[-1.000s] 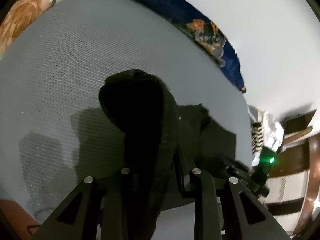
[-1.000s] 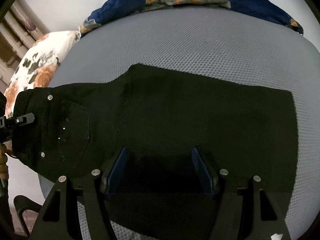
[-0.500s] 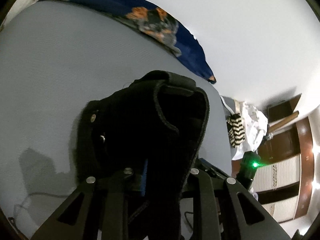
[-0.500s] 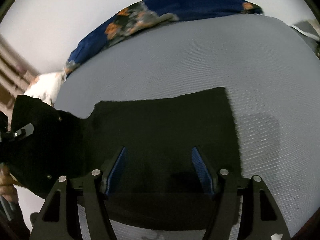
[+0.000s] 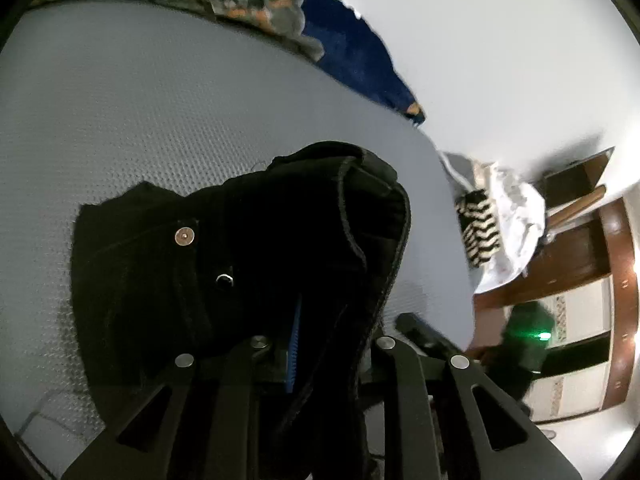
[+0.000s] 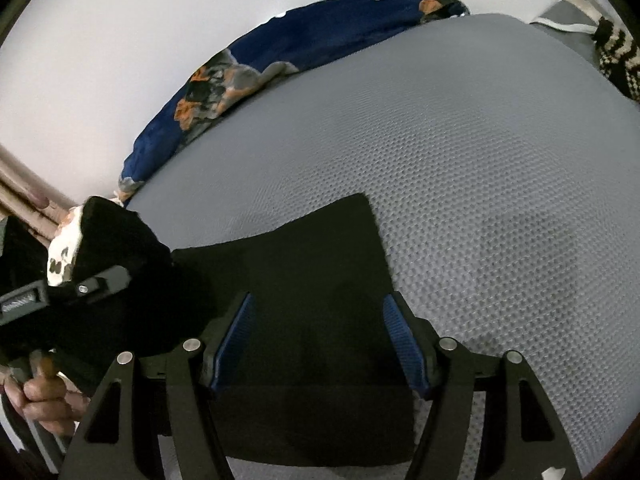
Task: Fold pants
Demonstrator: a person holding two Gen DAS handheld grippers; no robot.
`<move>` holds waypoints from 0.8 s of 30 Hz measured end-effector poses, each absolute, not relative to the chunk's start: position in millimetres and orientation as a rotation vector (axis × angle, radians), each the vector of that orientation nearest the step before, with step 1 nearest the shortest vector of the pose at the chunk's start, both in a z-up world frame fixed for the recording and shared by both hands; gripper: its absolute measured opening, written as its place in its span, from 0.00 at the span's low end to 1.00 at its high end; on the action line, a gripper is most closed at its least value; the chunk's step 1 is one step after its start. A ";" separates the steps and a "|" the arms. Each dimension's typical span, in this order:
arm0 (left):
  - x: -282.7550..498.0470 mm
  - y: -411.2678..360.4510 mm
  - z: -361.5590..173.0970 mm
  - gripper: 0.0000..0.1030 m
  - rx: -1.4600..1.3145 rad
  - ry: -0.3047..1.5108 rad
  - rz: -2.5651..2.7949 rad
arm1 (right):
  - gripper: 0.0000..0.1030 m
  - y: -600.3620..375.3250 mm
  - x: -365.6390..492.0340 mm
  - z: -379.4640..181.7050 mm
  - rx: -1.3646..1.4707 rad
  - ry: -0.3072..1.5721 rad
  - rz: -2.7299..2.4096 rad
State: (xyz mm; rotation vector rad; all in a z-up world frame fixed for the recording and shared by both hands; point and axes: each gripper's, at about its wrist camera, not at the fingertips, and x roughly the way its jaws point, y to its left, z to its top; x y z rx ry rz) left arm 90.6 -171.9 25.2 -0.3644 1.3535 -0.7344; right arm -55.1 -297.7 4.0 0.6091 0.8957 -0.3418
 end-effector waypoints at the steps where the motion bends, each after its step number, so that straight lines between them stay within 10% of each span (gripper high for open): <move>1: 88.7 -174.8 21.6 0.19 -0.346 1.351 -0.732 | 0.63 -299.1 -56.4 4.2 0.612 0.891 -0.341; 6: 76.4 -195.5 3.0 0.22 -0.228 1.348 -0.710 | 0.63 -304.8 -57.3 2.7 0.634 0.885 -0.329; 12: 71.7 -201.4 0.6 0.60 -0.293 1.338 -0.780 | 0.63 -305.2 -54.3 -1.9 0.654 0.902 -0.307; 24: 76.5 -132.5 21.3 0.65 -0.195 1.206 -0.605 | 0.64 -297.6 -31.8 -30.1 0.777 1.006 -0.067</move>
